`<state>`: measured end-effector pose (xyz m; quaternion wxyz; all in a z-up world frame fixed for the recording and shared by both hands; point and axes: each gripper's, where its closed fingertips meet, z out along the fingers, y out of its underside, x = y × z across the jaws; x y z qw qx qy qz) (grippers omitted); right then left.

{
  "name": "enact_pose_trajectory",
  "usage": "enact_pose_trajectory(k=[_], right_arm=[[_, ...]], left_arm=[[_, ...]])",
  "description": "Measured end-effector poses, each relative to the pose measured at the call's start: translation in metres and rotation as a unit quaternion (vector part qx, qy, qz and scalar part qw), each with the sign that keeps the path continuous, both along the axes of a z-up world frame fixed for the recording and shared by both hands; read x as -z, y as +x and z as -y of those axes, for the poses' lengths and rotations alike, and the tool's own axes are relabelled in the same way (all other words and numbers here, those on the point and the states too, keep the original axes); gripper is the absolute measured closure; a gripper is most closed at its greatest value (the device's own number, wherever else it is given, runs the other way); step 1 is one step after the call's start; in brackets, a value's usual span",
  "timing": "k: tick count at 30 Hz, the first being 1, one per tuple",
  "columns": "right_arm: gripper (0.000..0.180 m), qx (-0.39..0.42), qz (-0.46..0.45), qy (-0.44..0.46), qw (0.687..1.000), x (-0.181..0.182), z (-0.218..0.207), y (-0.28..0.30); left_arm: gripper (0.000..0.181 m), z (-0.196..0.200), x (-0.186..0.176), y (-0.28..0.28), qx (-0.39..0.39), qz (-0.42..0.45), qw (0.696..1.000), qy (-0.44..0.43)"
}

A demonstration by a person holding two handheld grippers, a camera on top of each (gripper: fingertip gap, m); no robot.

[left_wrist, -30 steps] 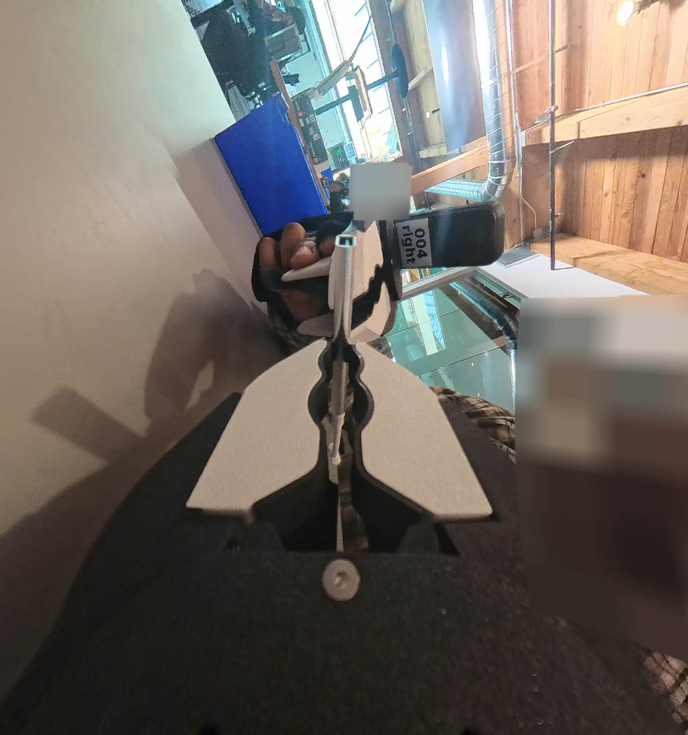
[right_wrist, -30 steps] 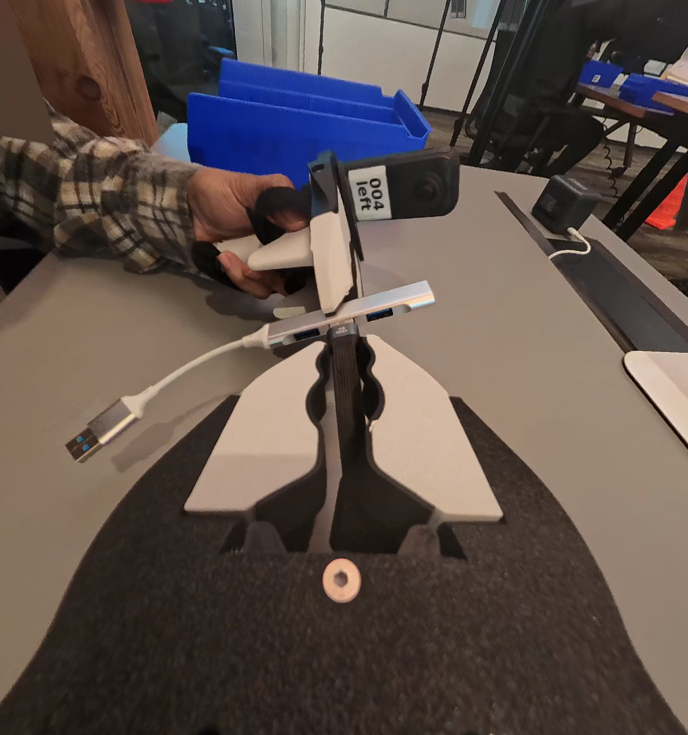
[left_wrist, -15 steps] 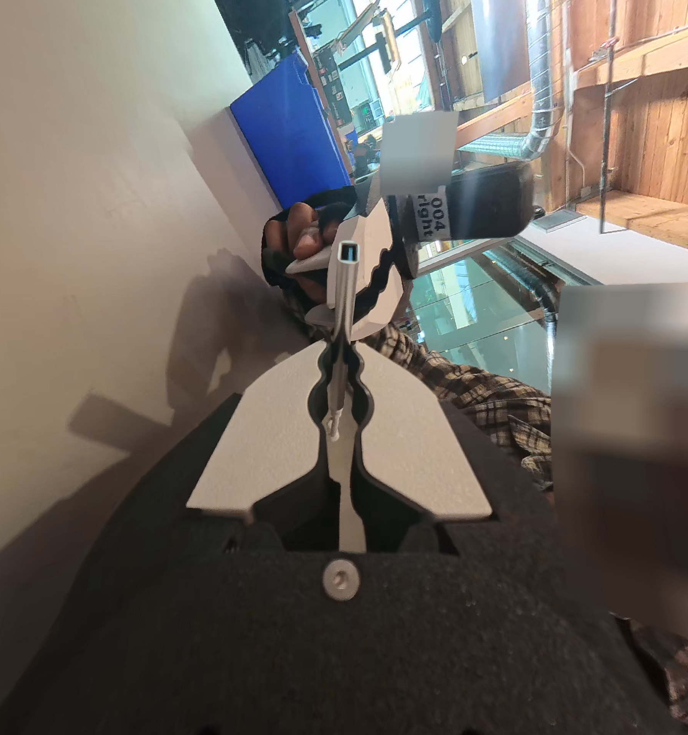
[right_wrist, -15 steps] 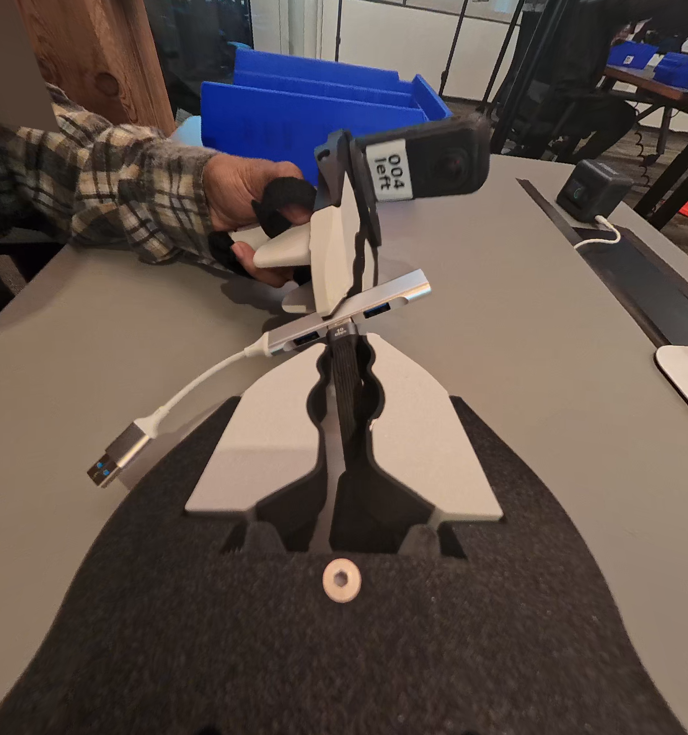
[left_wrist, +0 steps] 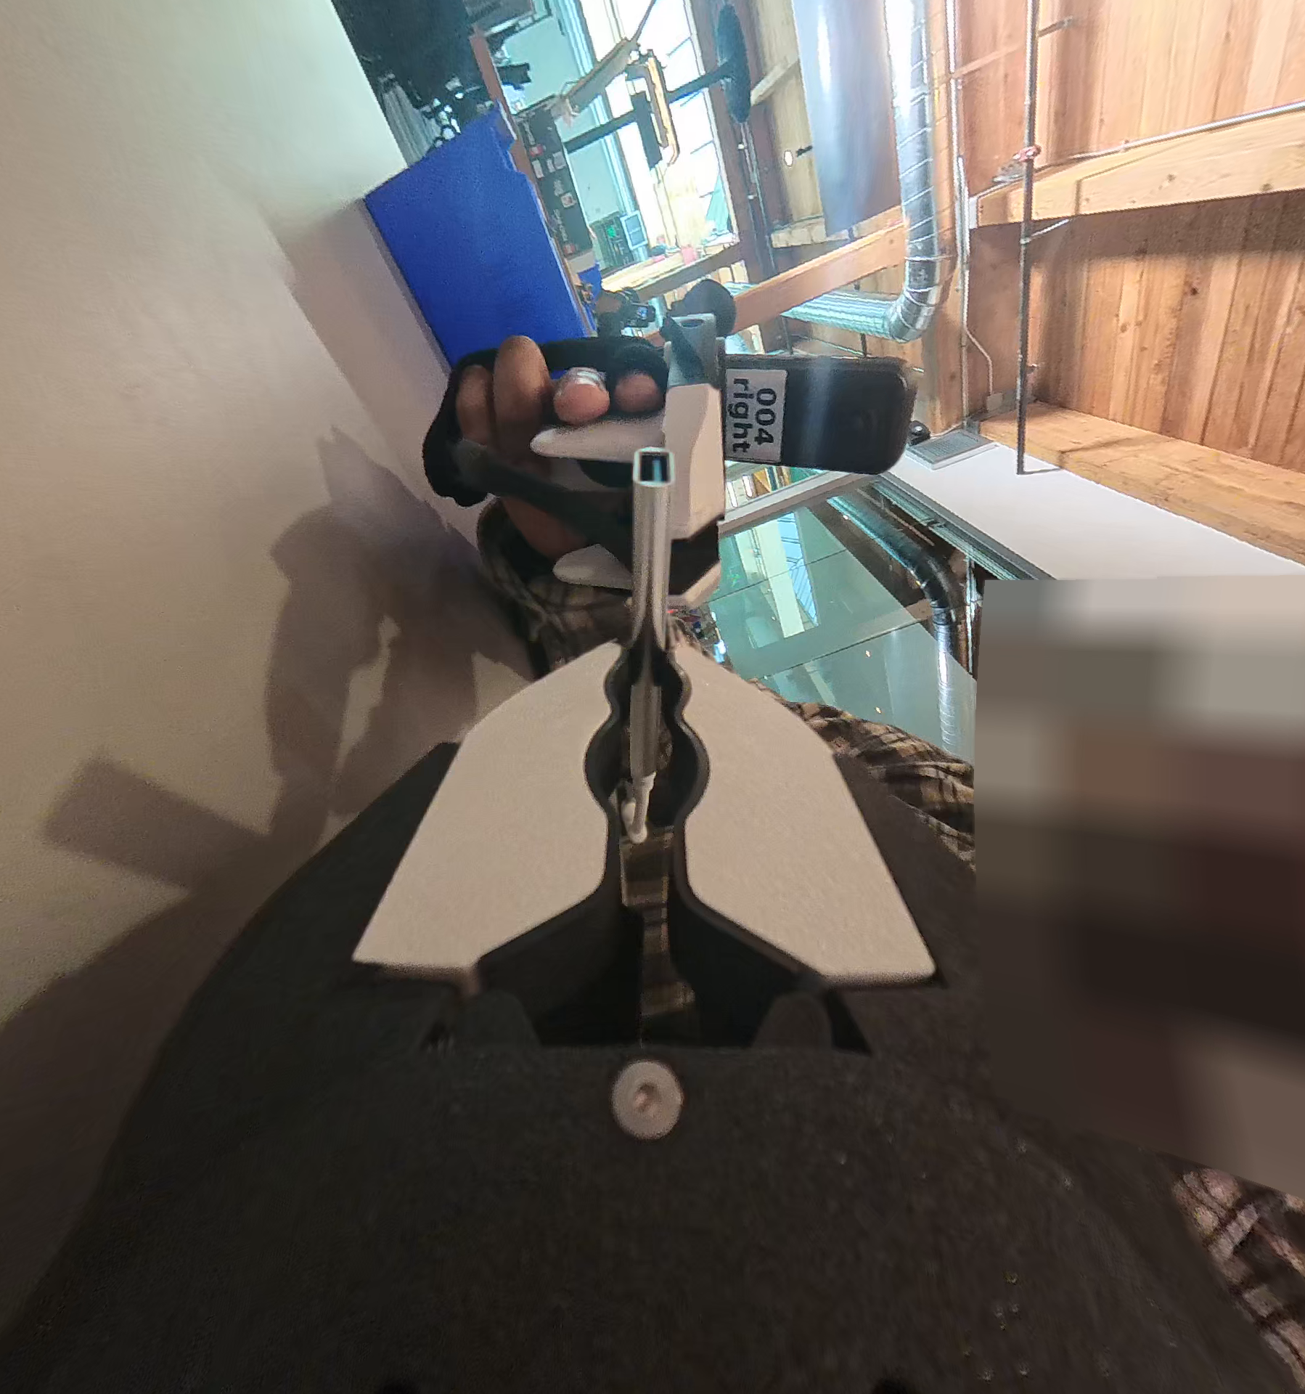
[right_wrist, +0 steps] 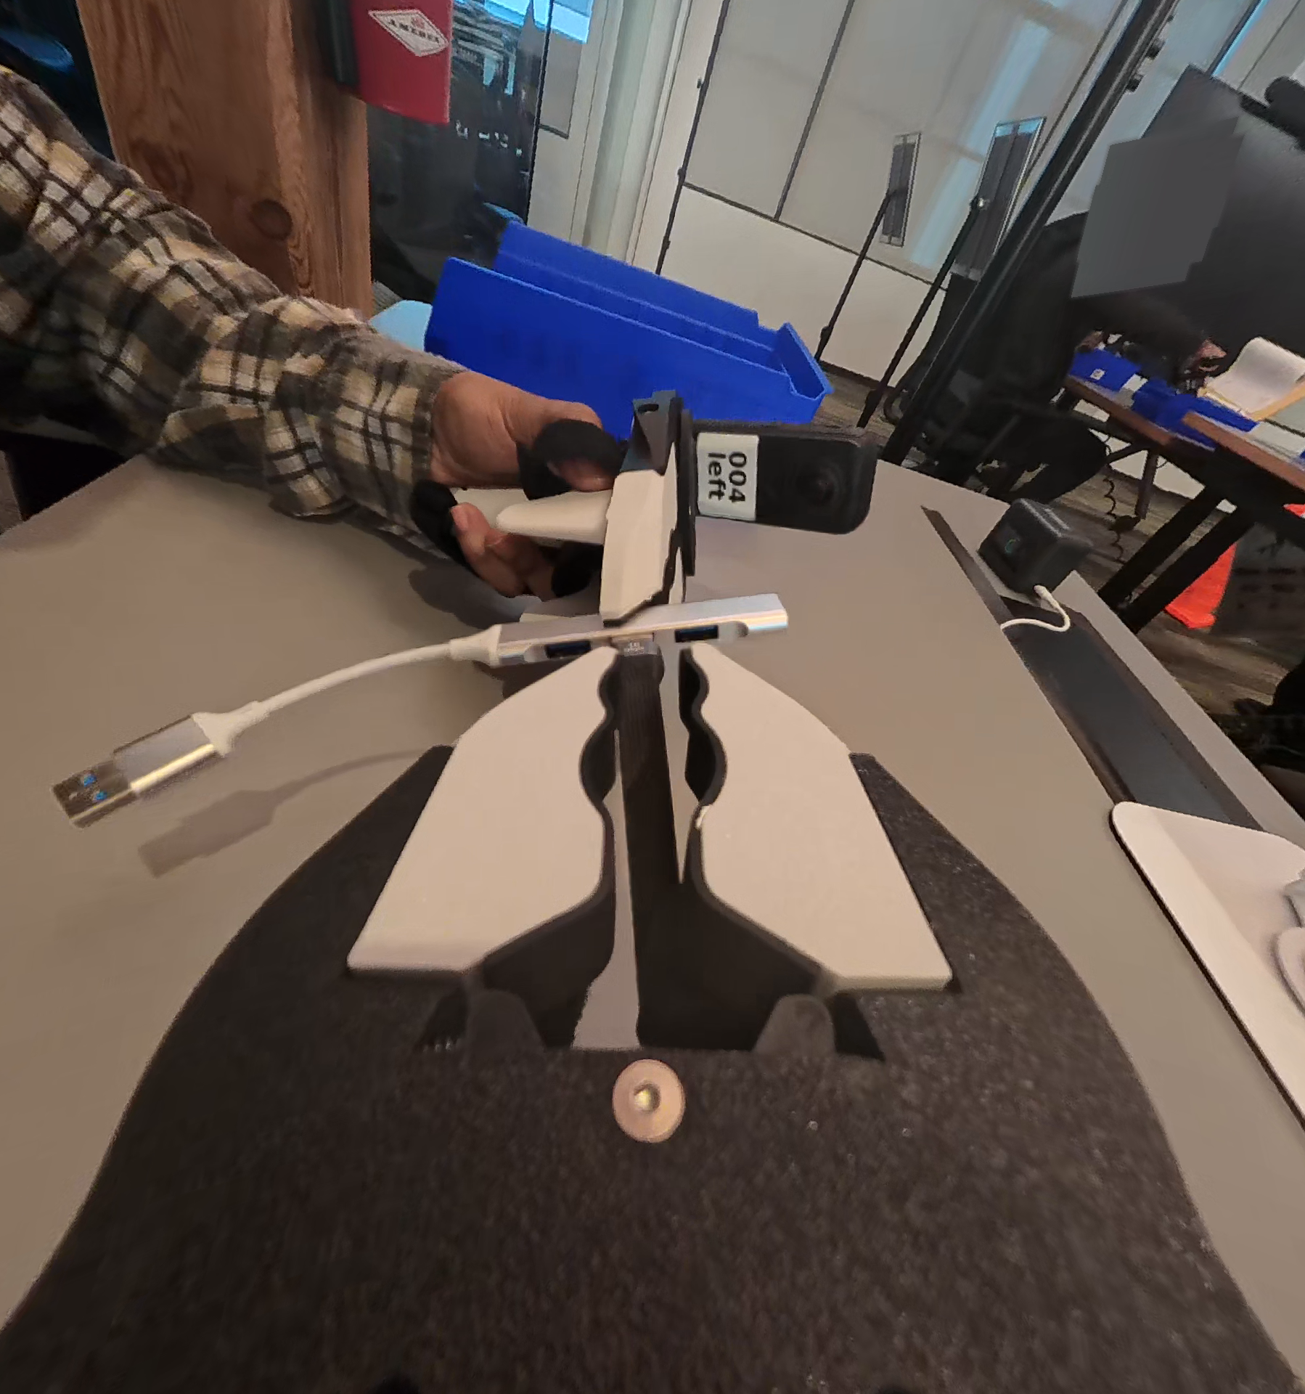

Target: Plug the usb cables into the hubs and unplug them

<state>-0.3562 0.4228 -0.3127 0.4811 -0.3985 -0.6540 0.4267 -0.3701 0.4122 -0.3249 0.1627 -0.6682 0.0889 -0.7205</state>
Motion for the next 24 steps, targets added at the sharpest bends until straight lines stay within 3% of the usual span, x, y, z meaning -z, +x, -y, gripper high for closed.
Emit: enact_pose_trajectory(k=[6, 10, 24], right_arm=[[0.157, -0.005, 0.027, 0.01, 1.0, 0.006, 0.002, 0.002], [0.168, -0.012, 0.033, 0.021, 0.999, 0.01, 0.007, 0.0], [0.169, 0.015, 0.098, -0.002, 0.995, 0.029, 0.005, -0.001]], left_arm=[[0.174, 0.004, -0.003, 0.002, 0.009, 0.003, 1.0, 0.002], [0.174, 0.004, -0.001, 0.002, 0.01, 0.001, 1.0, -0.003], [0.175, 0.003, 0.014, 0.003, 0.012, -0.048, 0.999, -0.004]])
